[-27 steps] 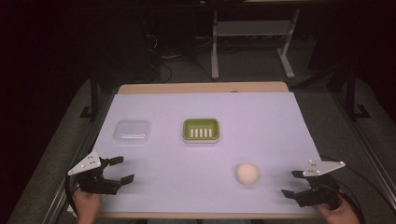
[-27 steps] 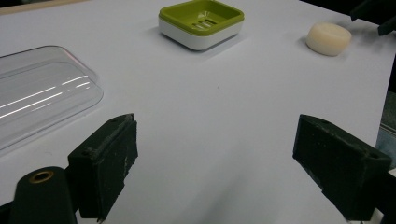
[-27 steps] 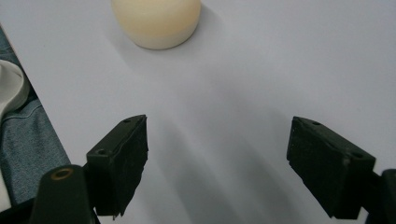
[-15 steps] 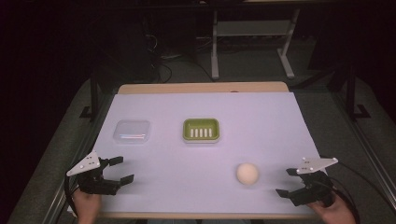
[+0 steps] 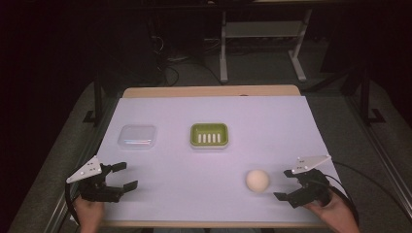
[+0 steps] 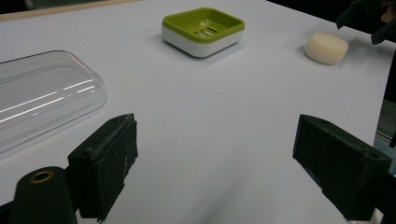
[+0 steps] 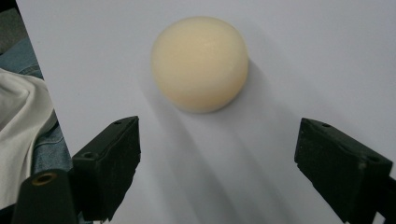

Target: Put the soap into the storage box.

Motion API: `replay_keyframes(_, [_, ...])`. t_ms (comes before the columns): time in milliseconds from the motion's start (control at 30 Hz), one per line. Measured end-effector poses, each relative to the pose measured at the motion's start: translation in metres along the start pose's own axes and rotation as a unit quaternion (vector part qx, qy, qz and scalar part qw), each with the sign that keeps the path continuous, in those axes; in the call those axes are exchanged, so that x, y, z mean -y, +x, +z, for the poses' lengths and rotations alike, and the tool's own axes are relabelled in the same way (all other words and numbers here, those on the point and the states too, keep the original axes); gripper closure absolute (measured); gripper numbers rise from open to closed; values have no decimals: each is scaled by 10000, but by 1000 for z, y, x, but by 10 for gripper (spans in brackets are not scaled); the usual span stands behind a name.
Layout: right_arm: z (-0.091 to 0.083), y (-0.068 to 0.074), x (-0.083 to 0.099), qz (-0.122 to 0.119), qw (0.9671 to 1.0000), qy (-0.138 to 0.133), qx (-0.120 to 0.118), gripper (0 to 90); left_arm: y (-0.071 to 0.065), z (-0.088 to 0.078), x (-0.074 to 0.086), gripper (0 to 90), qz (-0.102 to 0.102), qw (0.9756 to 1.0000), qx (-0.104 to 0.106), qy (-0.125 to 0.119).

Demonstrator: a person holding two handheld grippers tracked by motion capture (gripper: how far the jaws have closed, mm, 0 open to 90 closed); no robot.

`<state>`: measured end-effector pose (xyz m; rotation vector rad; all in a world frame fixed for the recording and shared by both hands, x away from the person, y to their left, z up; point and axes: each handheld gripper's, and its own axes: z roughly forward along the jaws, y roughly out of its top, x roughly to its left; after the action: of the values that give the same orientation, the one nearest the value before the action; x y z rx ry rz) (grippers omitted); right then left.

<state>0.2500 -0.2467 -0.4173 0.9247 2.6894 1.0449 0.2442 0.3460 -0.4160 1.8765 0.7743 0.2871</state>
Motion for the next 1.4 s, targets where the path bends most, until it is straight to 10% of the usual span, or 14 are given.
replay_keyframes(1400, [53,10,-48,-572,9961,634,-238,139,1,1,0,132,-12,10000,50,2])
